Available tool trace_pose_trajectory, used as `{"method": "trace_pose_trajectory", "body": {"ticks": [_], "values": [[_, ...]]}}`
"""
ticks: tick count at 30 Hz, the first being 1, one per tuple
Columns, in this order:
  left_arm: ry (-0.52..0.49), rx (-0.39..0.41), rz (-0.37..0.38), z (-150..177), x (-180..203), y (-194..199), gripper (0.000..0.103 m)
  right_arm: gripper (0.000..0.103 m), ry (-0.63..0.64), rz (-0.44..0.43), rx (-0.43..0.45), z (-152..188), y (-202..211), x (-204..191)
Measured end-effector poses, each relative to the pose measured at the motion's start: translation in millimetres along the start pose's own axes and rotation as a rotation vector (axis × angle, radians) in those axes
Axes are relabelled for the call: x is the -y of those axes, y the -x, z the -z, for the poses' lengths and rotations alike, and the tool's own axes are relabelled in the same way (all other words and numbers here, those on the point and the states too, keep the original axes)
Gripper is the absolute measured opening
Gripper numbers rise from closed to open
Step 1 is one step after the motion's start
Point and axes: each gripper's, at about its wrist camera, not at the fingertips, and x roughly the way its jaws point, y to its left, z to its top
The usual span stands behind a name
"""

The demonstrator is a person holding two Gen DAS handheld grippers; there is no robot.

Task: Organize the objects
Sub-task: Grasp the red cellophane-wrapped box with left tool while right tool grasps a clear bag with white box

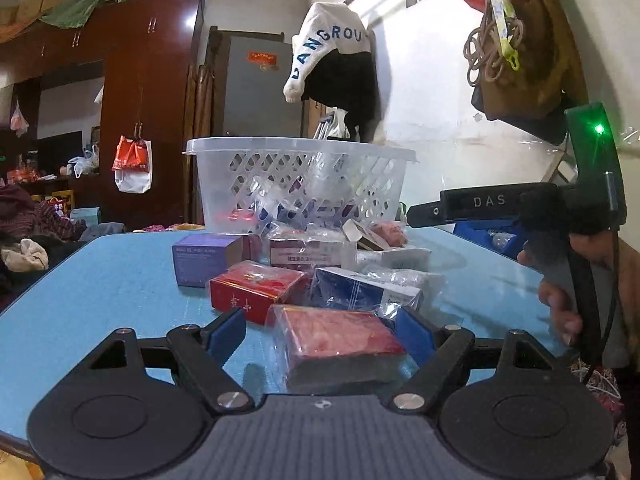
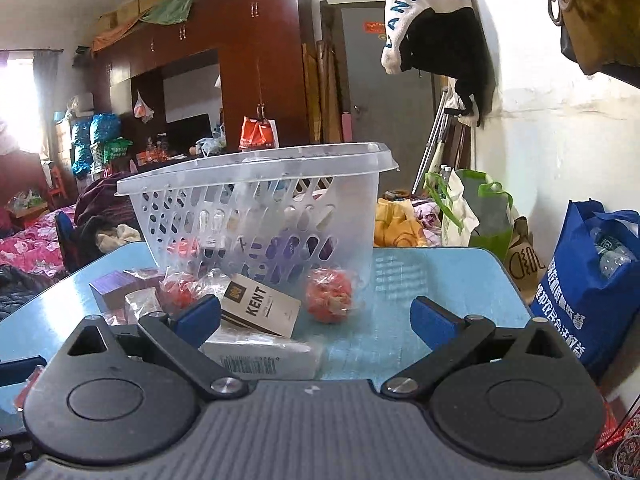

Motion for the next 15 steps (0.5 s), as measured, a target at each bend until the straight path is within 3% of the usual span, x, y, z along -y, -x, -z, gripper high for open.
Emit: {"method": "trace_pose_trajectory", "body": {"ticks": [9, 15], "values": [[0.062, 0.034, -0.031, -1.7, -26.4, 2.4, 0.085, 0.103, 0.031, -0.008, 0.006, 1.0, 1.3, -4.6], [0.006, 0.04, -0.021, 0.2, -13.1, 10.5, 0.085, 0.101, 0.055, -0.093, -0.031, -0.1, -1.1, -7.7]]}}
